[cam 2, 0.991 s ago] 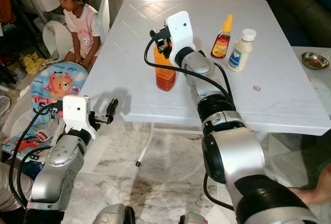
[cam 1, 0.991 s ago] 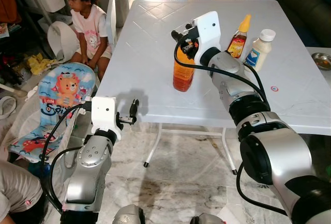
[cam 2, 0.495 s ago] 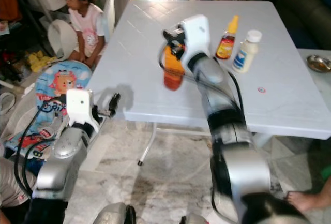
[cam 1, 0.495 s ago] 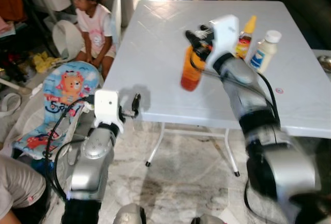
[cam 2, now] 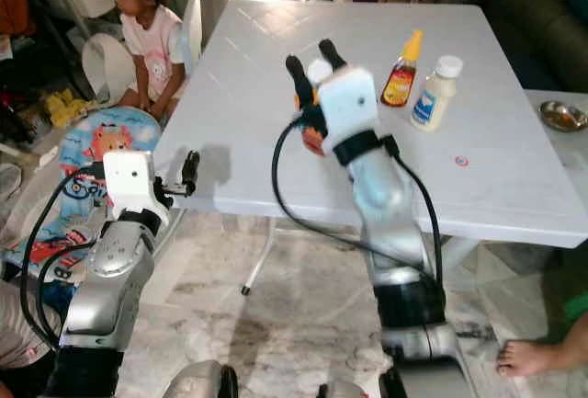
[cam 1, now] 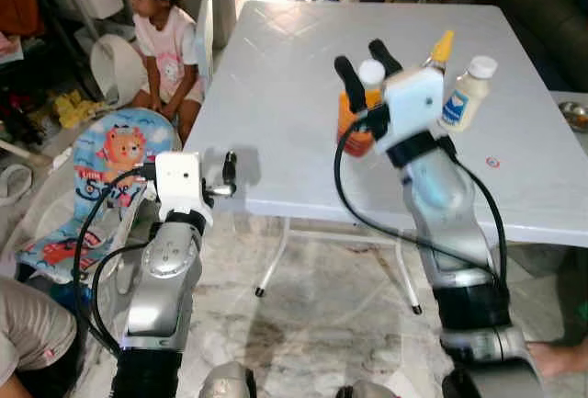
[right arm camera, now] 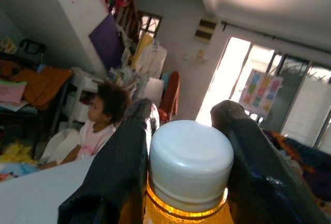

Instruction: Restocking fridge

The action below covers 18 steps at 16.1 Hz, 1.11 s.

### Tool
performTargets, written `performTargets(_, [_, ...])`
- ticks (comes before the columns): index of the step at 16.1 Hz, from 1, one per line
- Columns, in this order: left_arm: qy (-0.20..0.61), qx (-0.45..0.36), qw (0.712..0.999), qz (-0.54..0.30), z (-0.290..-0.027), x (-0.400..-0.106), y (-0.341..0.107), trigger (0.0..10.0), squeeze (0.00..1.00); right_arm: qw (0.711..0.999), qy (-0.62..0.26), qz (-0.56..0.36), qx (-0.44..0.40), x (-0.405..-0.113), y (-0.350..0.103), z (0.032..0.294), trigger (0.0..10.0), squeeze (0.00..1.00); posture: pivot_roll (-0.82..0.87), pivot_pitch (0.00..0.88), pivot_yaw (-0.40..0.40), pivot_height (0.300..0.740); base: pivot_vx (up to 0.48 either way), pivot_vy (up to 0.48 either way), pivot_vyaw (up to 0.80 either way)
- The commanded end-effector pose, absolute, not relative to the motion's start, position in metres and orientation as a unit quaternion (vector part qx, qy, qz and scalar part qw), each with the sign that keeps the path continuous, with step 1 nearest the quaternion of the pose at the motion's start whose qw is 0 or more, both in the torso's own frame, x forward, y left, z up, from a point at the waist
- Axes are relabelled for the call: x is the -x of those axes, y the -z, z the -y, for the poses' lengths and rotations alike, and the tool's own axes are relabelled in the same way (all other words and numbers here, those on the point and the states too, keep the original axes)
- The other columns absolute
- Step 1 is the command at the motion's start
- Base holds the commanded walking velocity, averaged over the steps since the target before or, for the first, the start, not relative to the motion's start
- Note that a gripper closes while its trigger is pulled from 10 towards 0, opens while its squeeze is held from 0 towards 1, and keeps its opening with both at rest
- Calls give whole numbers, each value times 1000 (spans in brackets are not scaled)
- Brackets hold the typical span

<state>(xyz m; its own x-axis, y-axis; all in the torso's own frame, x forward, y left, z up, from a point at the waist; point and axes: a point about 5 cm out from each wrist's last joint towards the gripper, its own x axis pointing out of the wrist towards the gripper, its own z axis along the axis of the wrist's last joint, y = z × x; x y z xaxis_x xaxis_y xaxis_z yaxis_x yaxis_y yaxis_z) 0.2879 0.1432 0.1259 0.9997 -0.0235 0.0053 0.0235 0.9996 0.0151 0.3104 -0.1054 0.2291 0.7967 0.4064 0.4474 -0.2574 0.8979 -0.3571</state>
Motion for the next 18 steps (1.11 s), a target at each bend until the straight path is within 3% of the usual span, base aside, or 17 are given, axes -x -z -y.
performTargets(1, [3, -9, 1000, 0, -144, -287, -123, 10000, 0, 931, -171, 289, 142, -303, -241, 102, 118, 0, -7, 0, 7, 740, 0, 0, 0])
performTargets(2, [5, -8, 1000, -1, -141, -289, -121, 10000, 0, 936, -168, 279, 136, -298, -239, 101, 3882, 0, -13, 0, 6, 740, 0, 0, 0])
performTargets(3, [5, -8, 1000, -1, -141, -289, -121, 10000, 0, 936, -168, 279, 136, -298, -239, 101, 3882, 0, -13, 0, 6, 740, 0, 0, 0])
performTargets(4, [6, -9, 1000, 0, -141, -291, -121, 10000, 0, 935, -171, 277, 141, -296, -239, 99, 4588, 0, -14, 0, 5, 740, -289, 0, 0])
performTargets(5, [4, -9, 1000, 0, -142, -292, -121, 10000, 0, 934, -172, 277, 147, -295, -240, 97, 6588, 0, -13, 0, 4, 740, -322, 0, 0])
performTargets(7, [0, -10, 1000, 0, -143, -292, -120, 10000, 0, 939, -171, 265, 138, -294, -236, 98, 8392, 0, -7, 0, -2, 740, -319, 0, 0])
performTargets(8, [-1, -10, 1000, 0, -143, -291, -120, 10000, 0, 942, -169, 259, 132, -294, -234, 98, 8392, 0, -7, 0, -3, 740, -319, 0, 0])
performTargets(9, [-1, -10, 1000, 1, -143, -291, -120, 10000, 0, 945, -167, 252, 128, -293, -231, 100, 10000, 0, -7, 0, -4, 740, -315, 0, 0])
performTargets(11, [-4, -11, 1000, -1, -145, -288, -118, 10000, 0, 955, -158, 214, 129, -288, -208, 109, 10000, 0, -9, 0, -3, 740, -315, 0, 0])
performTargets(16, [-5, -12, 1000, 3, -144, -292, -118, 10000, 0, 955, -166, 200, 140, -287, -203, 107, 10000, 0, -5, 0, -13, 740, -311, 0, 0])
performTargets(18, [-10, -10, 1000, 2, -147, -289, -115, 10000, 0, 971, -141, 153, 115, -288, -183, 120, 10000, 0, 4, 0, -13, 740, -148, 0, 0])
